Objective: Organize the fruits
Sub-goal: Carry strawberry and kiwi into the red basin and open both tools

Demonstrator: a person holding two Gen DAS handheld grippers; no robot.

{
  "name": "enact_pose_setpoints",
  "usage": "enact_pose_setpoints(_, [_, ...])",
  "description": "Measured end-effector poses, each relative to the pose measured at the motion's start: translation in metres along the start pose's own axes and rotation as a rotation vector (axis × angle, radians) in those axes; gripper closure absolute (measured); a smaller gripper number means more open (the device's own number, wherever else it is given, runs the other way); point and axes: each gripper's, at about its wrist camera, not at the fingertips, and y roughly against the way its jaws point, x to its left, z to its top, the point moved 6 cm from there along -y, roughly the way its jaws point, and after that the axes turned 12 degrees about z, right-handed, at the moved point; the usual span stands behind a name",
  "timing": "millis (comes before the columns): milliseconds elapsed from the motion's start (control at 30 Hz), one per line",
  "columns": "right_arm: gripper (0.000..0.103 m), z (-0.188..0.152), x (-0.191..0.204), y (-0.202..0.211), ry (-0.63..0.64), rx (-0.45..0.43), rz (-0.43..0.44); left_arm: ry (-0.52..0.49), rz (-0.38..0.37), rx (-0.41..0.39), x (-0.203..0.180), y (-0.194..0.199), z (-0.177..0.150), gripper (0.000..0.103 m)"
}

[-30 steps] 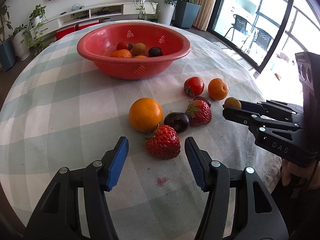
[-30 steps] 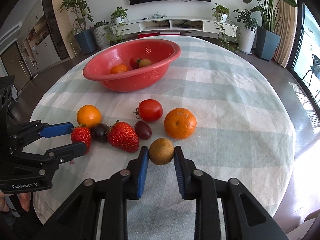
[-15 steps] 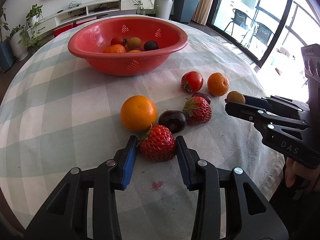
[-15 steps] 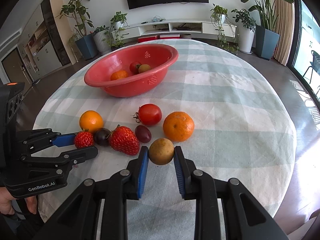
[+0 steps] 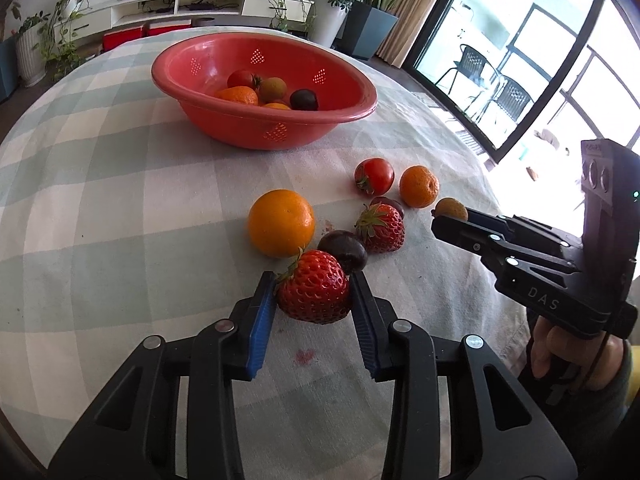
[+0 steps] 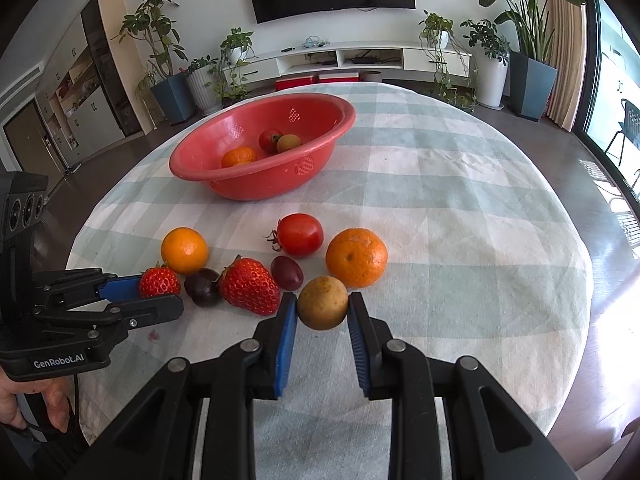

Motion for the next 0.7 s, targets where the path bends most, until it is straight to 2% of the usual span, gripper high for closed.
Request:
enact_pose_setpoints(100, [0.075,0.001,0.0,0.001,-0.009,-0.012,0.015,0.112,-0.118,0.01,0.016,0.011,0.003,0.068])
enact_pose_setpoints(233, [0.075,0.003,0.0,0.003,-0.044,-0.027,0.068,0.225,-0.228,0.0,0.038,0.023,0.016,0.068])
enact_pose_setpoints(500, [0.075,0.012,0.0,0.011,-0.094,-0.061,0.124,0.324,-0.322,-0.031,0.069,0.042,0.054,0.068])
enact_pose_setpoints(700, [0.075,0.033,0.012,0.016,-0.045,-0.075,0.143,0.318,-0.321,-0.063,0.078,0.049,0.094,0.068])
